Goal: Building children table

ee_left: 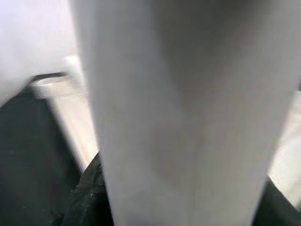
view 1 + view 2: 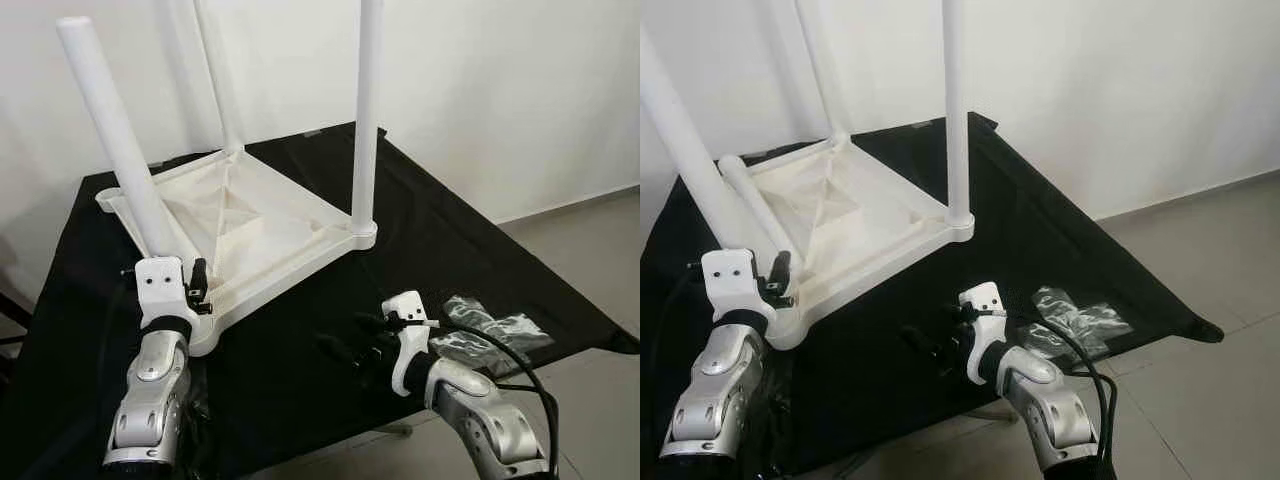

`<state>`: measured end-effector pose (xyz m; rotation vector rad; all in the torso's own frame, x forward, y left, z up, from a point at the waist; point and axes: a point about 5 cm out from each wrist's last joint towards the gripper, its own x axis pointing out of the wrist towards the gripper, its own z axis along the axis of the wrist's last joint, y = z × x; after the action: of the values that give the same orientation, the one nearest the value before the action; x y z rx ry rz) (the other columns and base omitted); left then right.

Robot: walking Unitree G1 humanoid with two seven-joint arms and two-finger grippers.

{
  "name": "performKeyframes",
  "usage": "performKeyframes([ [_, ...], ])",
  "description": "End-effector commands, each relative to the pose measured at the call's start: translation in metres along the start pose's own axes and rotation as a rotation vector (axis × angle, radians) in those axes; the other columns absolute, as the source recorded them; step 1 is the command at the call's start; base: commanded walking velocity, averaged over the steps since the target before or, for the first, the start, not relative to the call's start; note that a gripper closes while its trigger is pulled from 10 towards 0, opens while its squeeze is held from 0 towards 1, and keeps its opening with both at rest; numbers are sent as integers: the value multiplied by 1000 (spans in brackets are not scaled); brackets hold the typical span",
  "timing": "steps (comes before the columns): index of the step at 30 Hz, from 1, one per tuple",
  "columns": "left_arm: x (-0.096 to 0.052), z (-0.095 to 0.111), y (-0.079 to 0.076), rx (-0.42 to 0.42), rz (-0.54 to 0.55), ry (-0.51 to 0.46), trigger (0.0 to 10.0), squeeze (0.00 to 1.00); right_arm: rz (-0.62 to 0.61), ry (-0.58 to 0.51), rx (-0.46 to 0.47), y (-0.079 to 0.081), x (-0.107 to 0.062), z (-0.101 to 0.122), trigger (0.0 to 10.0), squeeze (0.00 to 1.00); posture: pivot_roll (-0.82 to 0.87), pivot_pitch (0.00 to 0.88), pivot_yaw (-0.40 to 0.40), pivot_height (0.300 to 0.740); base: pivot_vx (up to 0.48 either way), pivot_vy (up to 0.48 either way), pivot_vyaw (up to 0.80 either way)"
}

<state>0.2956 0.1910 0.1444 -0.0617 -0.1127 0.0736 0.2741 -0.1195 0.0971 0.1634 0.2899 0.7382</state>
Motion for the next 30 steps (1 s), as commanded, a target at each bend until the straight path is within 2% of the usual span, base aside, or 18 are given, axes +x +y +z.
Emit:
performKeyframes([
  [1,3,15,-10,-38,-136,-78,0,0,12,-7,6,2,1,1,10000,0,-121,1,51,740,0,0,0],
  [2,-4,21,-29,-123,-371,-89,0,0,12,-6,6,2,2,1,10000,0,-120,0,48,740,0,0,0],
  [3,-23,25,-50,-165,-703,-77,0,0,12,-6,7,2,2,1,10000,0,-117,0,45,740,0,0,0],
  [4,-40,26,-62,-196,-920,-55,0,0,13,-6,8,2,2,1,10000,0,-116,0,43,740,0,0,0],
  [5,-52,23,-71,-202,-1083,-11,0,0,13,-5,8,2,2,1,10000,0,-117,0,43,740,0,0,0],
  [6,-52,23,-71,-202,-1083,-11,0,0,13,-5,8,2,2,1,10000,0,-117,0,43,740,0,0,0],
  [7,-57,20,-74,-194,-1150,19,0,0,13,-4,7,2,2,1,10000,0,-120,0,45,740,0,0,0],
  [11,-53,12,-79,-160,-1190,65,0,0,12,-4,4,2,2,0,10000,0,-135,0,55,740,0,0,0],
  [20,-50,12,-82,-172,-1209,46,0,0,11,-3,4,2,1,0,10000,0,-134,0,49,740,0,0,0],
  [21,-47,10,-81,-162,-1153,50,3294,0,12,-1,4,2,1,0,10000,0,-133,0,47,740,0,0,0],
  [22,-47,10,-81,-162,-1153,50,3294,0,12,-1,4,2,1,0,10000,0,-133,0,47,740,0,0,0],
  [23,-42,8,-80,-154,-1095,52,10000,0,13,-1,5,2,1,0,10000,0,-133,0,47,740,0,0,0],
  [24,-34,6,-76,-149,-1002,62,10000,471,13,0,5,1,1,0,10000,0,-133,0,48,740,0,0,0],
  [25,-28,4,-73,-147,-941,70,10000,1000,13,0,6,1,1,0,10000,0,-133,0,48,740,0,0,0],
  [26,-23,2,-69,-127,-895,66,10000,1000,13,-1,6,1,1,0,10000,0,-132,0,49,740,0,0,0],
  [27,-14,0,-62,-93,-792,68,10000,1000,13,-1,6,1,1,0,10000,0,-132,0,49,740,0,0,0],
  [30,-9,-1,-57,-70,-727,67,10000,1000,13,-2,6,2,1,0,10000,0,-132,0,49,740,0,0,0],
])
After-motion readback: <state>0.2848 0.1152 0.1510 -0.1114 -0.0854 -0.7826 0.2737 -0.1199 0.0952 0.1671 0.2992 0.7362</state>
